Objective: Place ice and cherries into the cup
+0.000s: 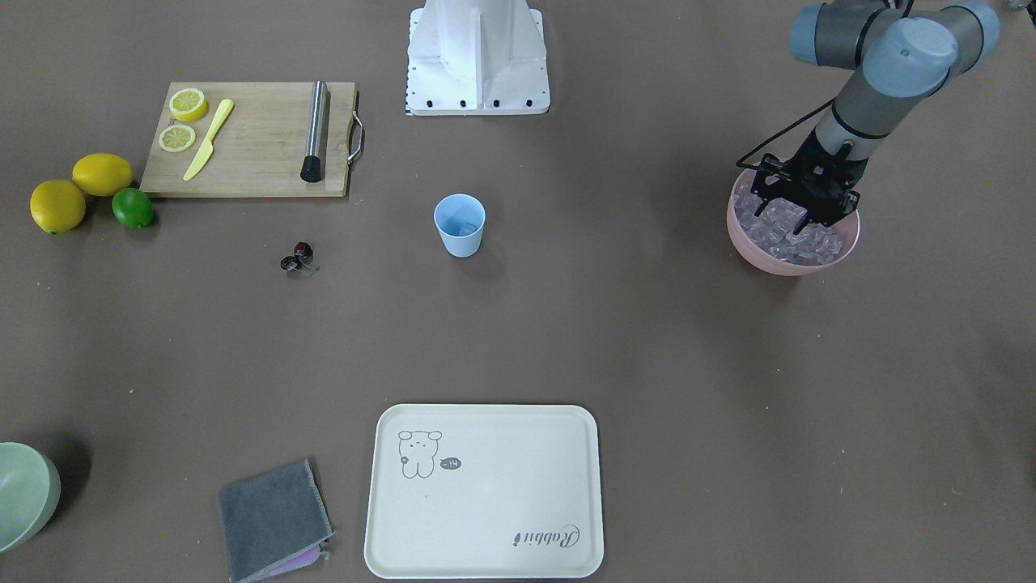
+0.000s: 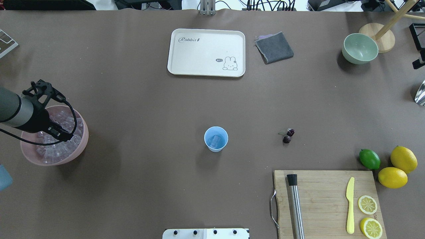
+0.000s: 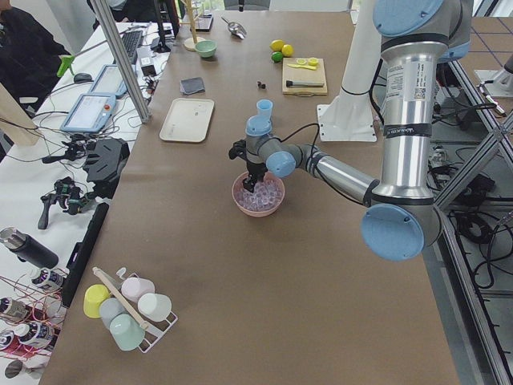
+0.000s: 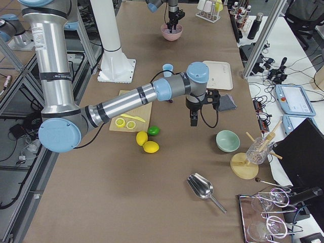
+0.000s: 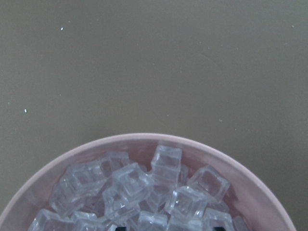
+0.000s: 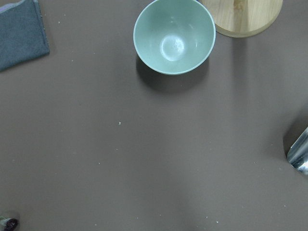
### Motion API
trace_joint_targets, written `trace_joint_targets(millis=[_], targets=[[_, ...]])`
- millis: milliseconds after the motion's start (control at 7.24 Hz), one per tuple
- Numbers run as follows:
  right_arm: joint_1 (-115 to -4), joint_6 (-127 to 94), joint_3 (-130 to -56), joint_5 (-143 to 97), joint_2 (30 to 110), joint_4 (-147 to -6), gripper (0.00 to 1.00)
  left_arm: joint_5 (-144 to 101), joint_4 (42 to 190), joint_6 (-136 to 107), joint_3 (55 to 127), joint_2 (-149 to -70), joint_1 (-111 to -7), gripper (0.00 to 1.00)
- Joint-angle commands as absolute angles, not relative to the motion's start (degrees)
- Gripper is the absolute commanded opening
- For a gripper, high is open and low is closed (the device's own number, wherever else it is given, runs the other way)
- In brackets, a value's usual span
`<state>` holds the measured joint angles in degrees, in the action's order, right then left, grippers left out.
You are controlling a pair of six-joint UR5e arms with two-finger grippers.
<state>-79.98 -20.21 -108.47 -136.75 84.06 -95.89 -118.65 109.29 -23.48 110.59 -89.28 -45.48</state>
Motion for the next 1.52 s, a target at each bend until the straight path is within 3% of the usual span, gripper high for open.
trace_joint_targets(millis=[0, 552, 690, 966, 1104, 1381], targets=[[-79.98, -20.21, -108.46, -136.41, 83.76, -95.89, 1.0, -118.39, 109.25, -23.55, 109.87, -90.17, -44.31, 0.68], [-79.98, -20.21, -108.28, -135.62, 83.06, -95.89, 1.0, -118.13, 109.42, -24.0, 108.02, -90.53, -43.42, 0.68], [-79.98, -20.21, -108.37, -135.62, 82.97, -95.89, 1.0, -118.21, 109.42, -24.08, 108.28, -90.44, -43.42, 0.56], [-79.98, -20.21, -108.46, -135.62, 82.88, -95.89, 1.0, -118.65, 109.34, -24.08, 109.33, -90.26, -43.77, 0.11], [-79.98, -20.21, -108.54, -135.62, 82.88, -95.89, 1.0, -118.74, 109.34, -24.08, 110.12, -90.18, -44.03, 0.0], [-79.98, -20.21, -108.54, -135.62, 82.62, -95.89, 1.0, -119.7, 109.07, -24.08, 111.35, -90.0, -44.38, 0.0]])
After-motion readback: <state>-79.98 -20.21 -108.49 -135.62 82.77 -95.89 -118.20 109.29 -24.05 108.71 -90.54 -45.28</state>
